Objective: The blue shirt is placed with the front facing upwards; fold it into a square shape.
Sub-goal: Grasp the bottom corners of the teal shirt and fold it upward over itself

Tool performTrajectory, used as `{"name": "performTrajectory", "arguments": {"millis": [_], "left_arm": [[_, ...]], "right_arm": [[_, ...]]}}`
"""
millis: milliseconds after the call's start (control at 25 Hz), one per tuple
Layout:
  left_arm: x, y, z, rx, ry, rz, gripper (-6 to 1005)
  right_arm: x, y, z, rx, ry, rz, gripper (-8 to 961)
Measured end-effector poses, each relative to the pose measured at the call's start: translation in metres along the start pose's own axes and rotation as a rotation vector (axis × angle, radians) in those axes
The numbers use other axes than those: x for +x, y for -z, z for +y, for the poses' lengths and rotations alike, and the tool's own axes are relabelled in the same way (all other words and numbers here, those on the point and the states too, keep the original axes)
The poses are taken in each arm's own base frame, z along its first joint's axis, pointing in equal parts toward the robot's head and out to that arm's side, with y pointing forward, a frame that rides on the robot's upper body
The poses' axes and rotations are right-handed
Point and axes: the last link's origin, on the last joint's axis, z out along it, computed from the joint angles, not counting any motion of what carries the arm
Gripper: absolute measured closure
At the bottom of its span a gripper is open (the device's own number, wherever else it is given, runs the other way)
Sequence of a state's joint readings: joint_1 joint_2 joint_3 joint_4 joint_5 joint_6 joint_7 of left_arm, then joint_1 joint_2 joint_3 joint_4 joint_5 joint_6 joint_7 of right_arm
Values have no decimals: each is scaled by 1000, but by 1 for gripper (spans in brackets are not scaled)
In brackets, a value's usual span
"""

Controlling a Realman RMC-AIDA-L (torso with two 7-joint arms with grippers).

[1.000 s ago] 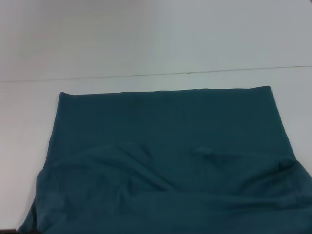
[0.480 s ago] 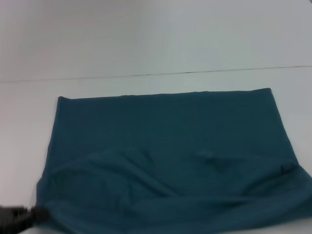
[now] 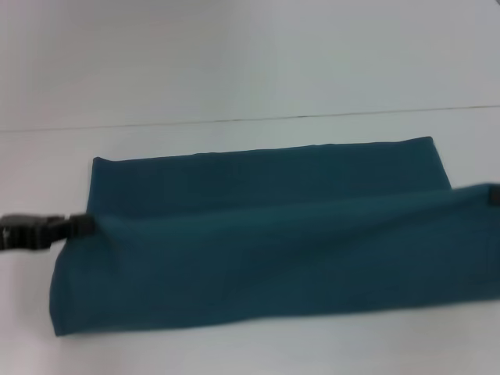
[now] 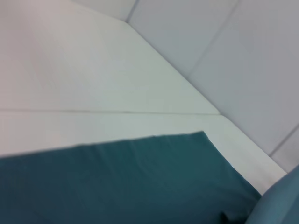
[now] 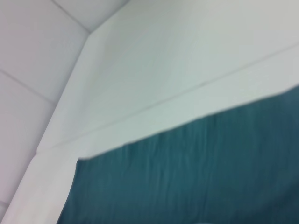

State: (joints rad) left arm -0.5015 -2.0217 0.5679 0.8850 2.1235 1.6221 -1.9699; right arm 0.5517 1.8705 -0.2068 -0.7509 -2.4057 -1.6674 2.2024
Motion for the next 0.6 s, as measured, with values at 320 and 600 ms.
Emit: {"name": "performTrajectory", "arguments": {"millis": [320,600], "left_arm": [[45,-43,-18,123,-45,16,931],[66,-77,-30,275,-104,18,925]], "right_arm": [[-37,-23,-1,74,-2,-105,847],[-51,-50,-6,144,-12,-169,844]]}}
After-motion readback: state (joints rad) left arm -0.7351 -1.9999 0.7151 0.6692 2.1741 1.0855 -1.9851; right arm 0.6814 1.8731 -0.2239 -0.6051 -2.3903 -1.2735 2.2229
